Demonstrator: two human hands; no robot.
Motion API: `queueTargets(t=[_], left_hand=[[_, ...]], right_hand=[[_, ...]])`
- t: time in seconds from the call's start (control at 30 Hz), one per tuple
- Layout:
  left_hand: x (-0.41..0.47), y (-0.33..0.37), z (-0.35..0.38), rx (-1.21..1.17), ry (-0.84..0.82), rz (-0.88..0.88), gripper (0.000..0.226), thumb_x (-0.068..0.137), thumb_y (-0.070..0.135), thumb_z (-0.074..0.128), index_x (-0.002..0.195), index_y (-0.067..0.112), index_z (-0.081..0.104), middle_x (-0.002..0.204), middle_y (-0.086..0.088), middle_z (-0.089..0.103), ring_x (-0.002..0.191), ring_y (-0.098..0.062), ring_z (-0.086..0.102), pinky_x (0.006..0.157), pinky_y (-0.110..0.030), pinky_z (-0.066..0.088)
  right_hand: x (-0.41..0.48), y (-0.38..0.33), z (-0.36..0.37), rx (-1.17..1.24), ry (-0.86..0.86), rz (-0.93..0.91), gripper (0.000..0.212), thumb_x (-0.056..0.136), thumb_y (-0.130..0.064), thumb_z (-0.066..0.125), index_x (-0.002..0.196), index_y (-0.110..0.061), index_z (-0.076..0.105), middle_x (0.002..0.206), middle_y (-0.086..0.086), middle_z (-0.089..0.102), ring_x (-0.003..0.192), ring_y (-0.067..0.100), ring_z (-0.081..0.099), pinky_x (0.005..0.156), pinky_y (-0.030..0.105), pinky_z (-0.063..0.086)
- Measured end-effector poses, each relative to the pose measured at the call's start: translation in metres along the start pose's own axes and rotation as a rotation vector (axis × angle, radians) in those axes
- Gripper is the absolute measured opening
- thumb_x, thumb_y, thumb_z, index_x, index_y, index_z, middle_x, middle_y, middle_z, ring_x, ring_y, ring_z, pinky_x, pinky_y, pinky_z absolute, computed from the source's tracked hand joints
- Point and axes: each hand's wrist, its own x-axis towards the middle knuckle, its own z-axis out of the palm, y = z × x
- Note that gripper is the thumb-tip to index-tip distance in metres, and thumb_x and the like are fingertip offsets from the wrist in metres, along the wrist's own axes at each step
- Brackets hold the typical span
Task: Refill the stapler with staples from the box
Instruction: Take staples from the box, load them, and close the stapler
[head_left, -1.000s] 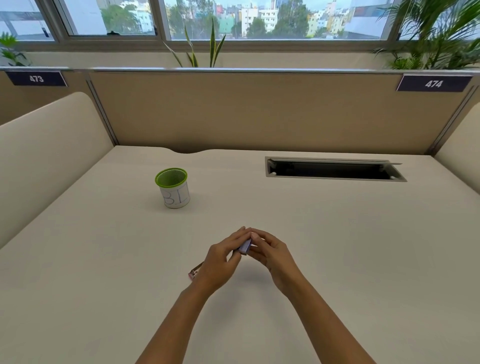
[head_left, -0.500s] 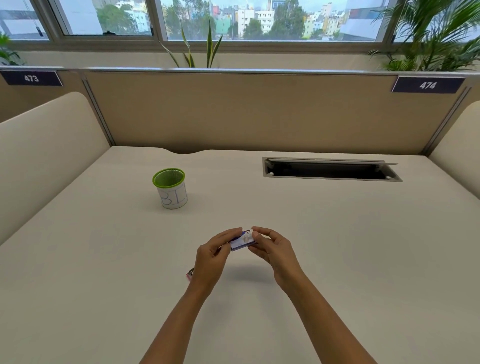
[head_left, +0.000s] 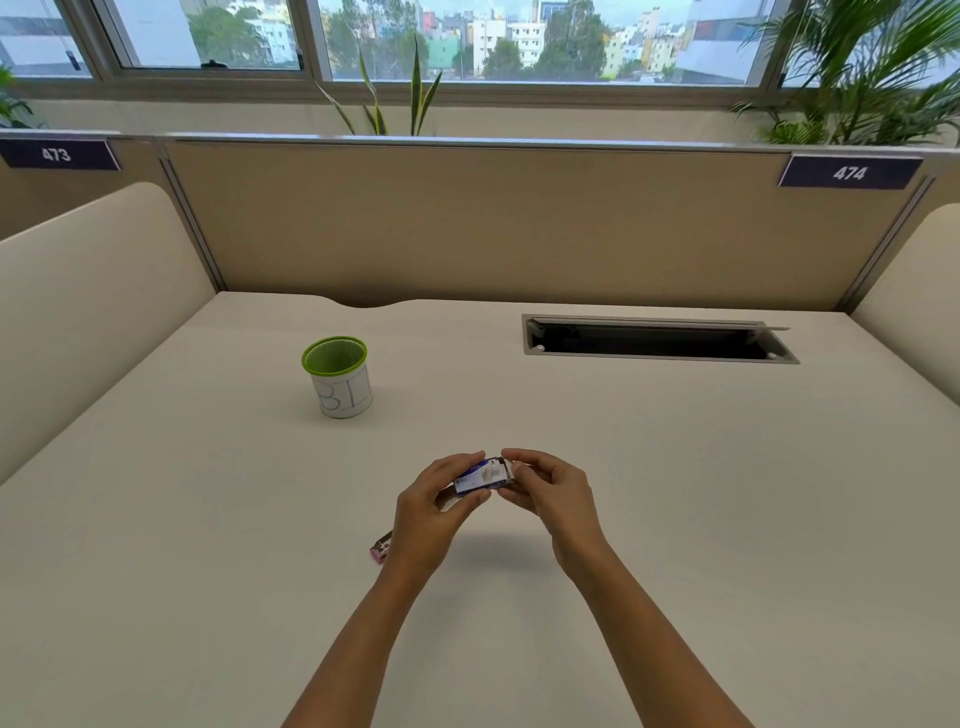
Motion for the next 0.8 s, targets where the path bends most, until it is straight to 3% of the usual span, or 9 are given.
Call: queueTargets(t=[0.2, 0.37, 0.5, 0.67, 0.8], left_hand=[[-0.001, 0.0, -0.005, -0.024, 0.018, -0.005, 0.042, 0.076, 0.0, 0.071, 0.112, 0.021, 0.065, 0.113, -0.002, 0.065, 0.107, -0.011, 0.06, 0.089, -0.026, 0.053], [0.001, 0.002, -0.005, 0.092, -0.053, 0.045, 0.048, 0.077, 0.008, 0.072, 0.116, 0.032, 0.056, 0.112, 0.007, 0.057, 0.105, 0.002, 0.054, 0.082, -0.013, 0.05], [0.004, 0.005, 0.0, 0.164, -0.054, 0.062, 0.05, 0.074, 0.015, 0.076, 0.113, 0.038, 0.054, 0.104, 0.011, 0.053, 0.1, -0.001, 0.055, 0.077, -0.007, 0.047], [0.005, 0.006, 0.007, 0.192, 0.012, 0.099, 0.039, 0.072, 0.019, 0.078, 0.101, 0.038, 0.061, 0.098, 0.006, 0.059, 0.092, -0.005, 0.059, 0.076, -0.011, 0.049], [0.005, 0.005, 0.008, 0.23, 0.063, 0.109, 0.034, 0.071, 0.017, 0.079, 0.102, 0.023, 0.066, 0.095, 0.007, 0.058, 0.09, -0.005, 0.059, 0.072, -0.007, 0.048]], right_hand=[[0.002, -0.007, -0.006, 0.004, 0.054, -0.01, 0.02, 0.09, -0.005, 0.055, 0.098, -0.011, 0.071, 0.093, 0.011, 0.073, 0.078, 0.015, 0.071, 0.069, 0.019, 0.057], [0.002, -0.008, -0.006, -0.018, 0.022, -0.003, 0.015, 0.09, -0.017, 0.061, 0.101, -0.014, 0.07, 0.095, 0.009, 0.073, 0.087, 0.018, 0.071, 0.074, 0.023, 0.058], [0.0, -0.007, -0.005, -0.039, -0.004, -0.005, 0.017, 0.087, -0.019, 0.065, 0.102, -0.014, 0.069, 0.095, 0.009, 0.074, 0.088, 0.017, 0.072, 0.075, 0.023, 0.058], [-0.004, -0.009, -0.004, -0.035, -0.026, -0.009, 0.016, 0.091, -0.014, 0.057, 0.103, -0.015, 0.067, 0.091, 0.01, 0.074, 0.084, 0.02, 0.072, 0.073, 0.022, 0.057], [-0.008, -0.011, -0.001, -0.434, 0.152, -0.258, 0.009, 0.09, -0.019, 0.058, 0.094, -0.022, 0.065, 0.093, -0.008, 0.067, 0.085, 0.006, 0.066, 0.067, 0.009, 0.051]])
